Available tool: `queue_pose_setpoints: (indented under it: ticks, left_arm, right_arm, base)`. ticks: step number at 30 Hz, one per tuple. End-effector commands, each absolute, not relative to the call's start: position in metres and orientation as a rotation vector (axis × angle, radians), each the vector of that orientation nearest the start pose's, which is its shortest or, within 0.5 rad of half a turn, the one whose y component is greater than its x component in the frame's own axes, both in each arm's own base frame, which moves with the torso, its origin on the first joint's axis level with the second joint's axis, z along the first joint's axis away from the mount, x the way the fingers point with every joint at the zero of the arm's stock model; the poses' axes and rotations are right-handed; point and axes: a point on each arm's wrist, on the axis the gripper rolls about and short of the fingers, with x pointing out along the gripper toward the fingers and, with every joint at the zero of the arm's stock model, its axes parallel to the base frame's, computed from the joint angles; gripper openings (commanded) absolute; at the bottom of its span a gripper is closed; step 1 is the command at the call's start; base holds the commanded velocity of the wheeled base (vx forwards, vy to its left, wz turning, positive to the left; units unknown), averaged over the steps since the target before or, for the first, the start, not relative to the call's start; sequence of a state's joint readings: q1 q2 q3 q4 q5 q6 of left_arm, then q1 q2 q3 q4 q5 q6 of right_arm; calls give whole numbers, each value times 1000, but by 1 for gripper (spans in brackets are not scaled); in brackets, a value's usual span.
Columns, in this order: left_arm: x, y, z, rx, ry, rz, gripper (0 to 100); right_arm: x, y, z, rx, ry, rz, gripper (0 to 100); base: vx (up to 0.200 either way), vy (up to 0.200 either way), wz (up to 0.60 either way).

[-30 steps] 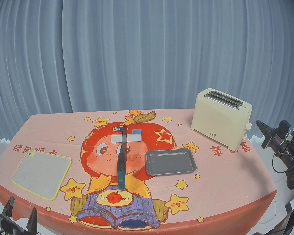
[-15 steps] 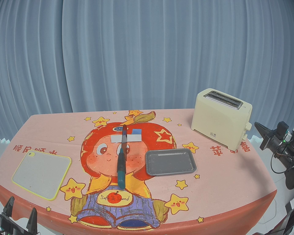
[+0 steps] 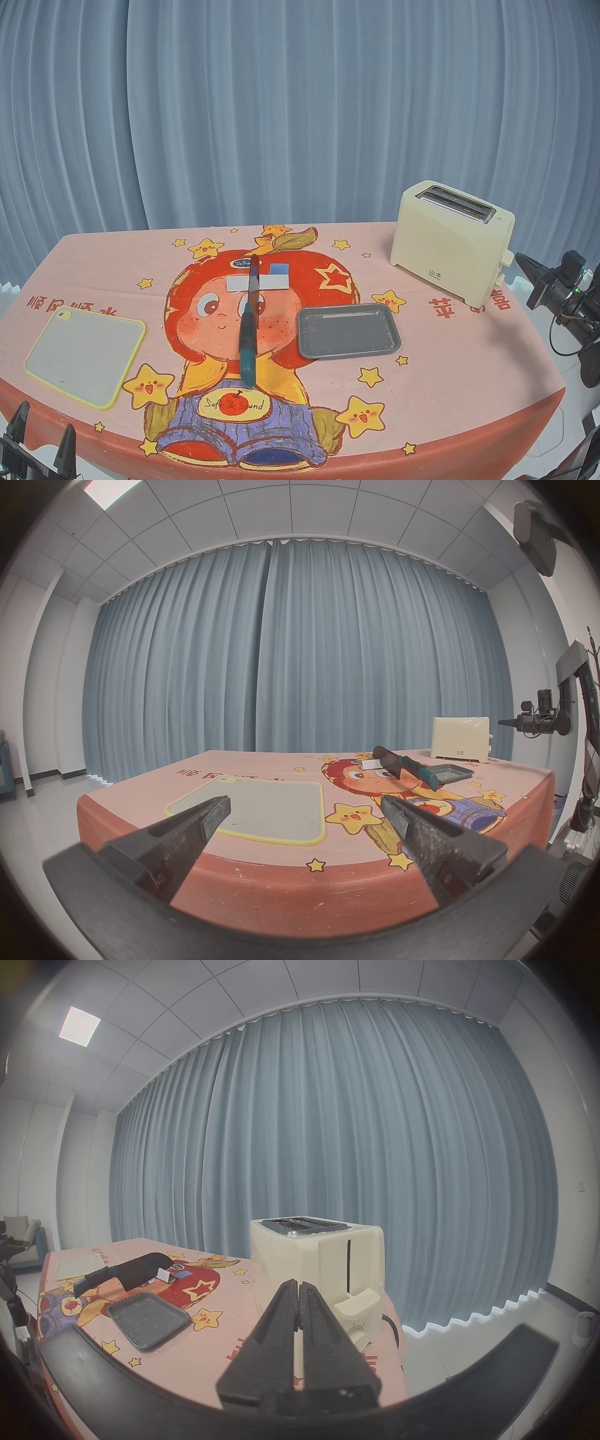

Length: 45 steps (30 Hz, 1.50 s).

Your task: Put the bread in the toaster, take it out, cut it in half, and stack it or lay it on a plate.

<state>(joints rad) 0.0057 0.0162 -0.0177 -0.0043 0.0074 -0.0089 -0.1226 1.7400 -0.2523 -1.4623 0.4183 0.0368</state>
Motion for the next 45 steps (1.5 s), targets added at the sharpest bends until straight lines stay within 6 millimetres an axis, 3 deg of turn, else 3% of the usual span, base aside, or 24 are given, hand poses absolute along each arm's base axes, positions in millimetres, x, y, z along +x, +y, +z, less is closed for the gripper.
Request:
queue_pose_setpoints:
  ticks: [1, 45]
  left_arm:
    - [-23, 0, 76, -9, -5, 14, 100]
    - [-23, 0, 76, -9, -5, 14, 100]
  right_arm:
    - [240, -20, 125, 44, 32, 296, 0]
    - [240, -13, 118, 33, 60, 318, 0]
  base:
    - [0, 0, 0]
    - [0, 0, 0]
